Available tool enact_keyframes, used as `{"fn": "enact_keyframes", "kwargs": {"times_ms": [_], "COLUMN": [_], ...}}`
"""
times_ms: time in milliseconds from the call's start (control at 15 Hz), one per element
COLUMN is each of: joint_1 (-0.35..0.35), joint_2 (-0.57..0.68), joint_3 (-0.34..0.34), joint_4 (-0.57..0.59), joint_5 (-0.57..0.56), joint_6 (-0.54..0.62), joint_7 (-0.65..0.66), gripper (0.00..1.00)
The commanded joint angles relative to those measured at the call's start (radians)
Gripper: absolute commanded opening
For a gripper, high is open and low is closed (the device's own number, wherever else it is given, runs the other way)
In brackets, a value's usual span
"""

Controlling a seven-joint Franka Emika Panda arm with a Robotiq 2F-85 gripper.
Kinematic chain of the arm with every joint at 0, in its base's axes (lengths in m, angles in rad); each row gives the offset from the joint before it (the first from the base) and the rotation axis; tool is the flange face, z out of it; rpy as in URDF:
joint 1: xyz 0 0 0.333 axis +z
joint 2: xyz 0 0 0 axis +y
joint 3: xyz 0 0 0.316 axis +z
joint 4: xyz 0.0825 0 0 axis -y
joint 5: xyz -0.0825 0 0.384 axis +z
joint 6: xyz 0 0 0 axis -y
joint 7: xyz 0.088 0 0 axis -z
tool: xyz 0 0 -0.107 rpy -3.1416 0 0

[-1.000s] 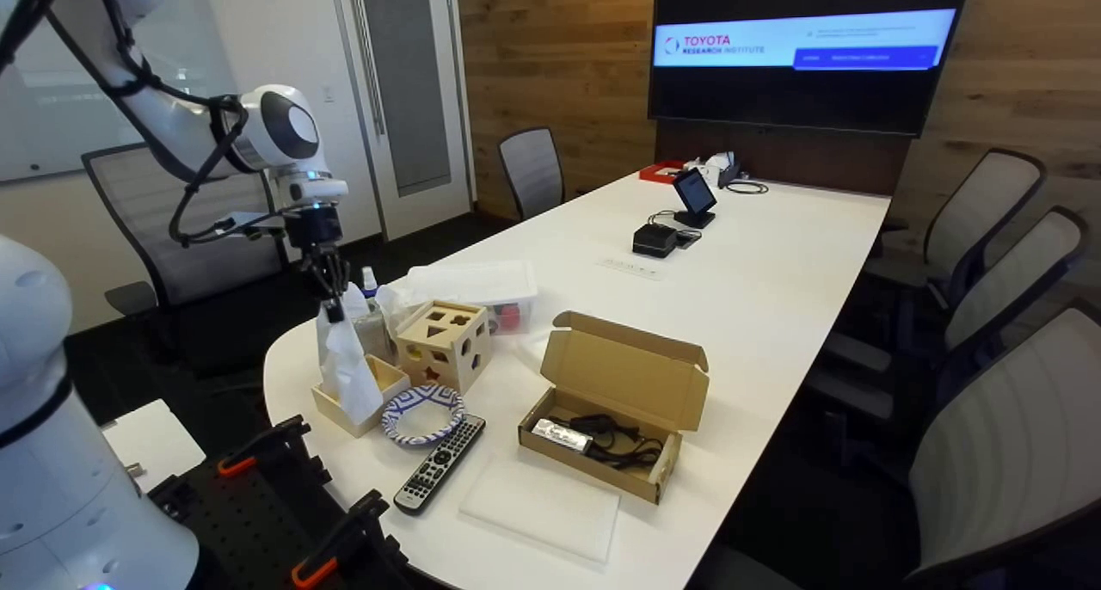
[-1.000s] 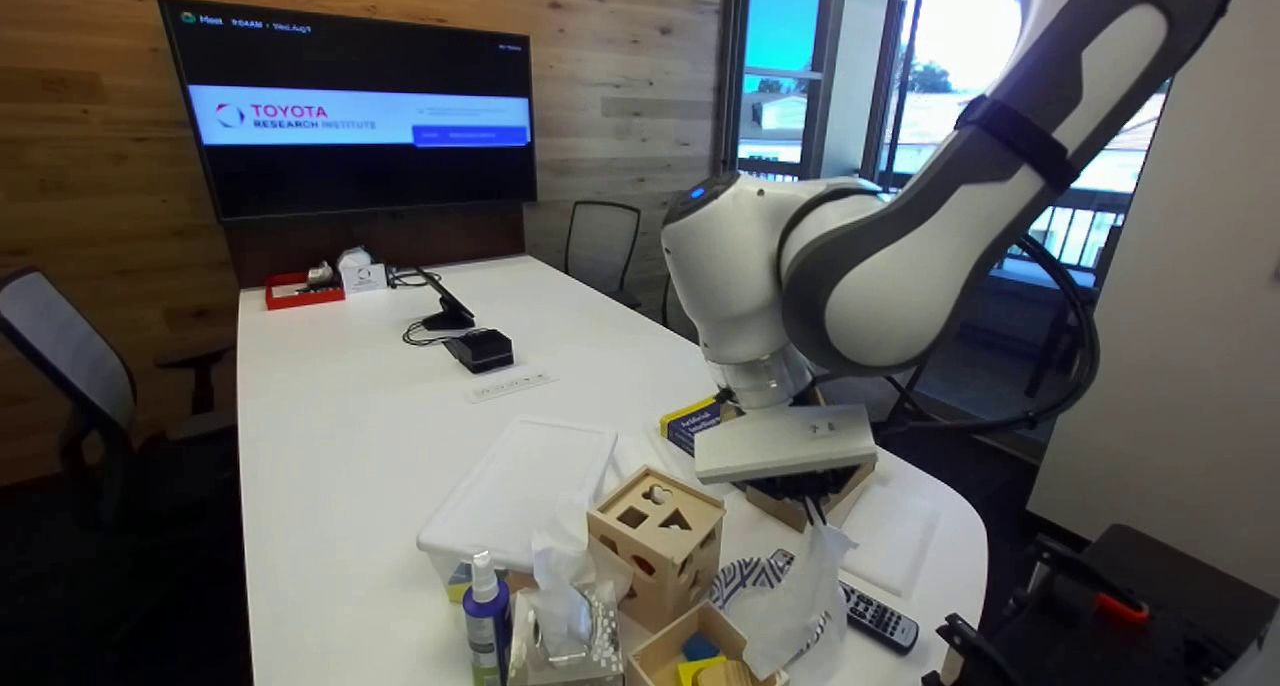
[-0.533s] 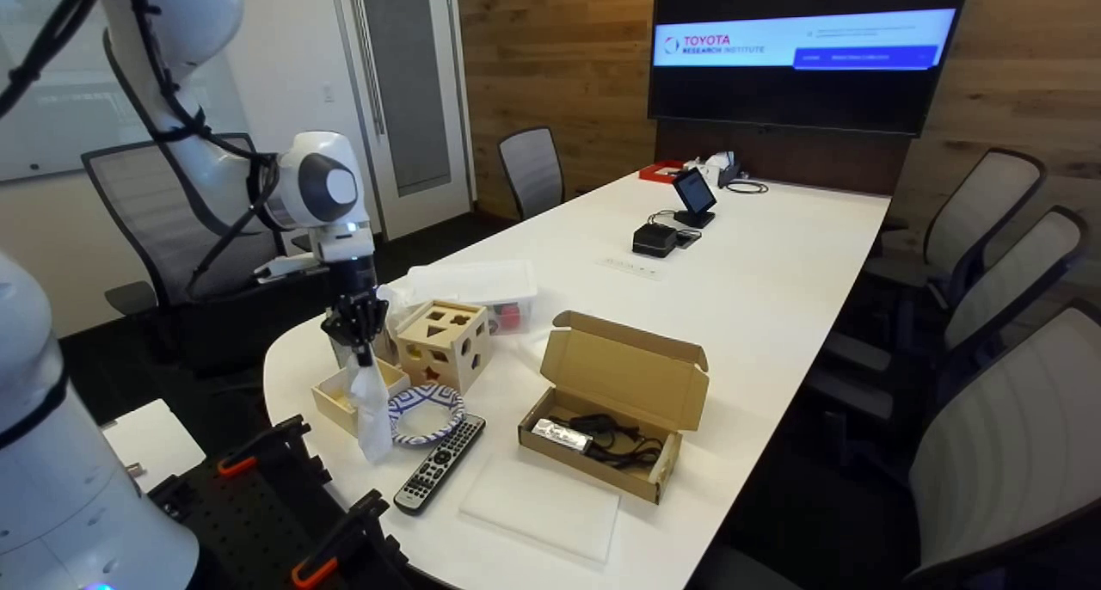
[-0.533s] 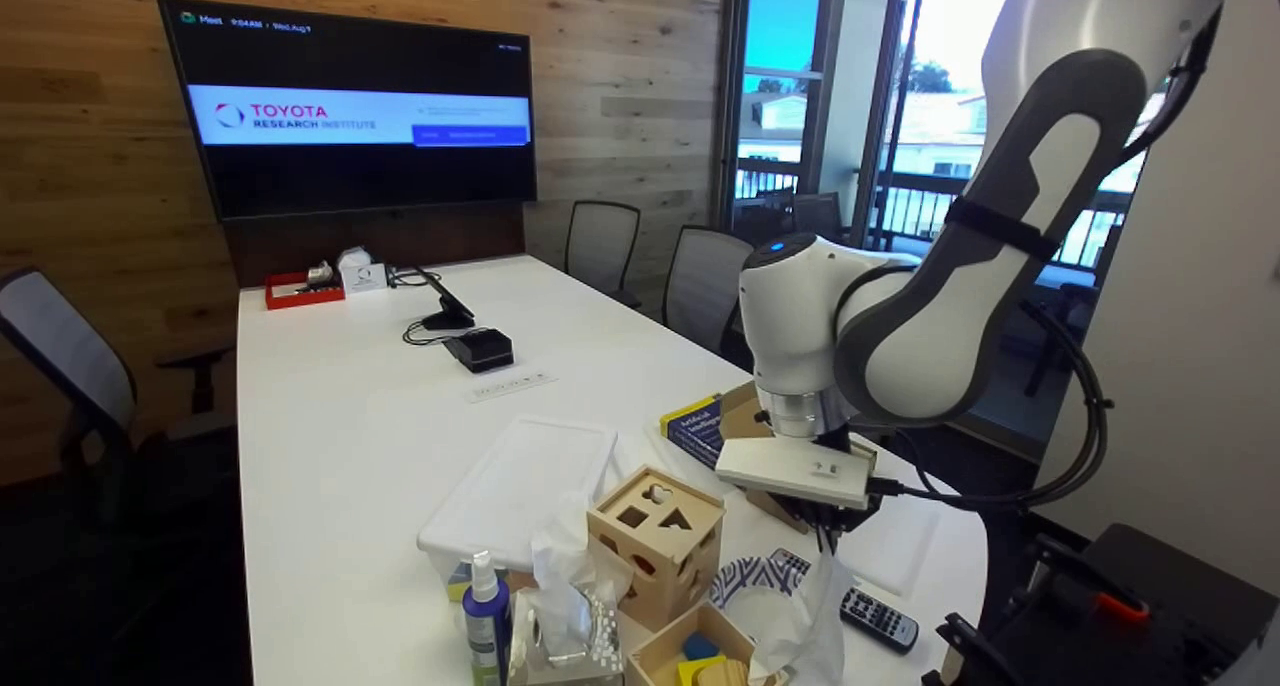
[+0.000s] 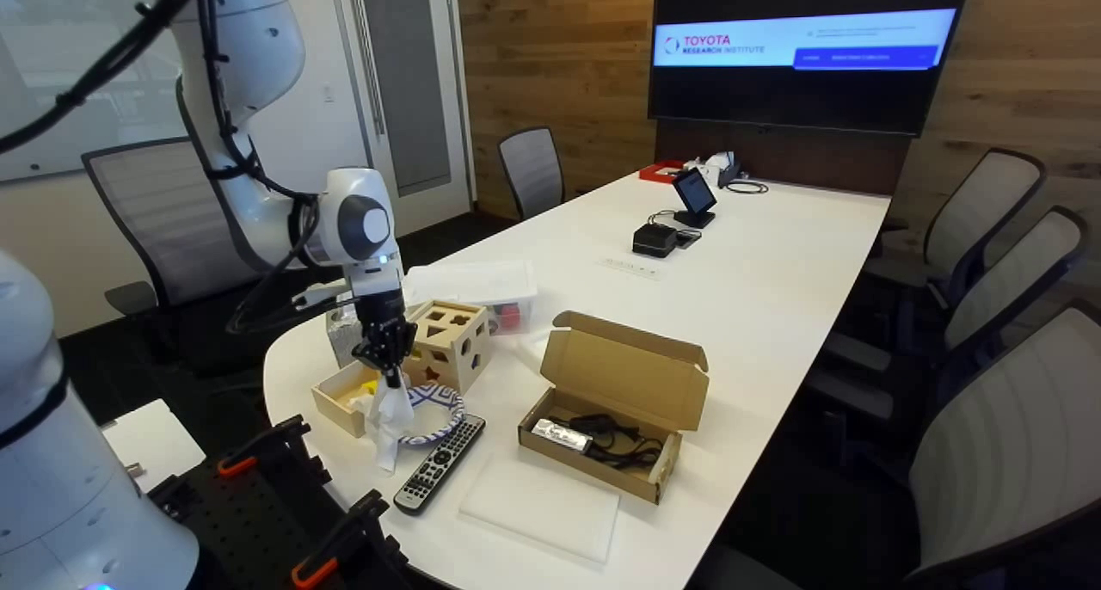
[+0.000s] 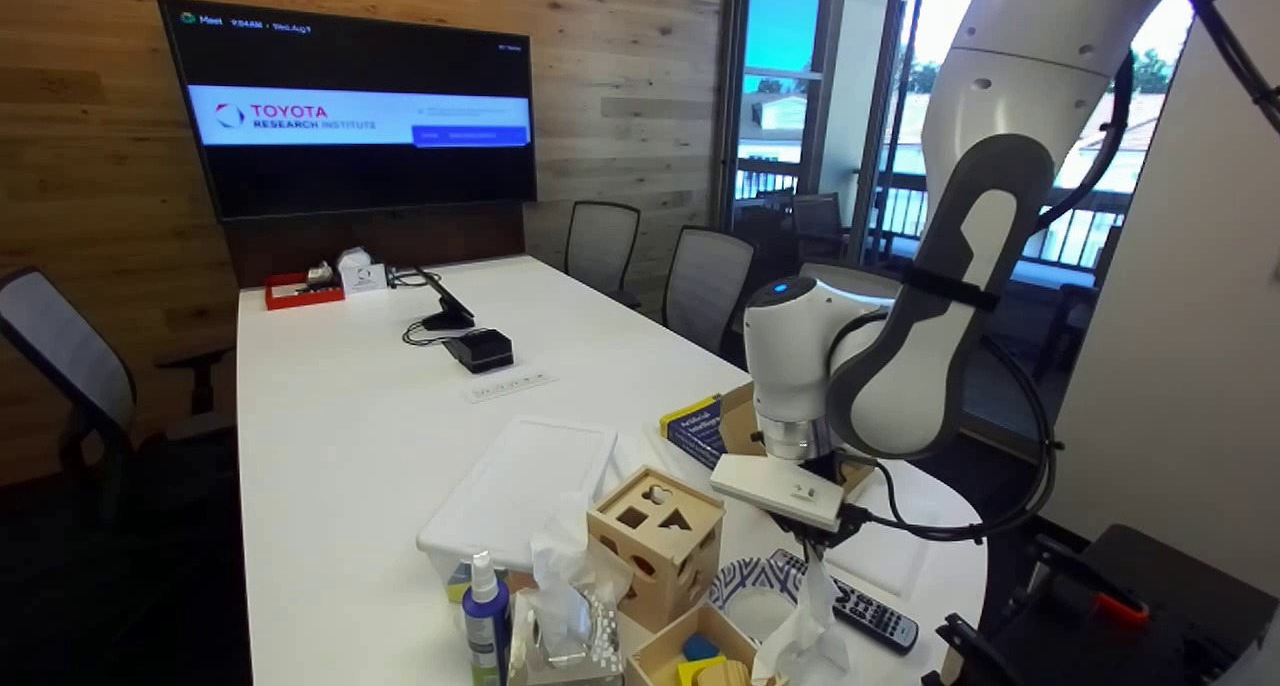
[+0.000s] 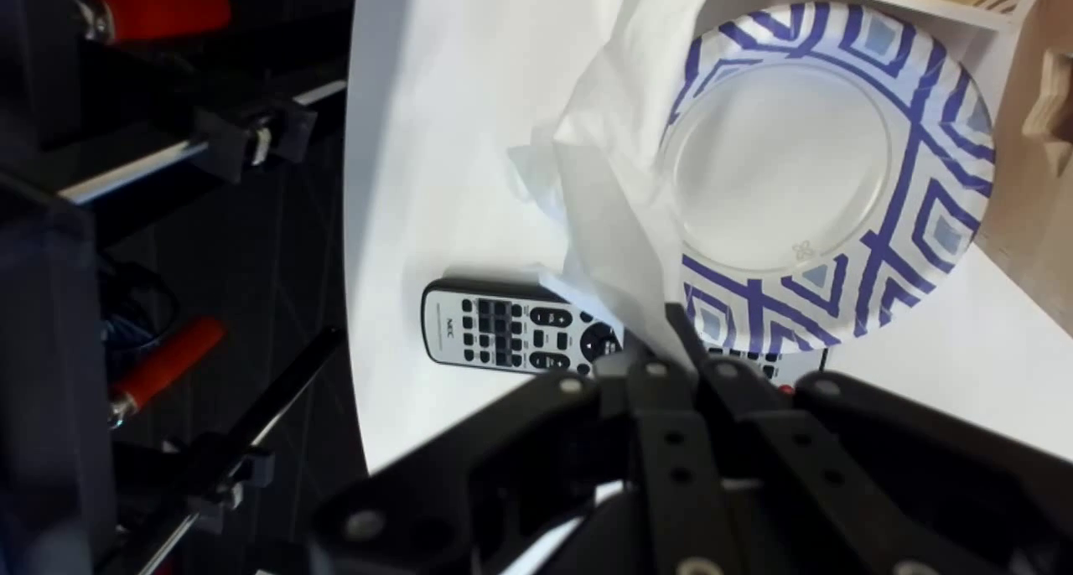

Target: Wipe the bowl with the tissue

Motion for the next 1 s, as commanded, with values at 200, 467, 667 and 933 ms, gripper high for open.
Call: {"fn": "enact_keyframes", "kwargs": {"times_ms": [200,467,667,933], "joint_1": [0.08,0.112,0.142,0.165], "joint_2": [0.196,0.263,0.29,0.315], "joint_3": [-0.055,-0.06,-0.073,-0.087], "joint_4": [0.112,0.157,0.169,0.18], "joint_5": [0.082,0.177,0.233,0.29], "joint_6": [0.11,0.085,0.064,0.019], "joint_7": [-0.018,-0.035,-0.032,-0.022], "gripper": [0.0,0.0,0.0,0.0]}}
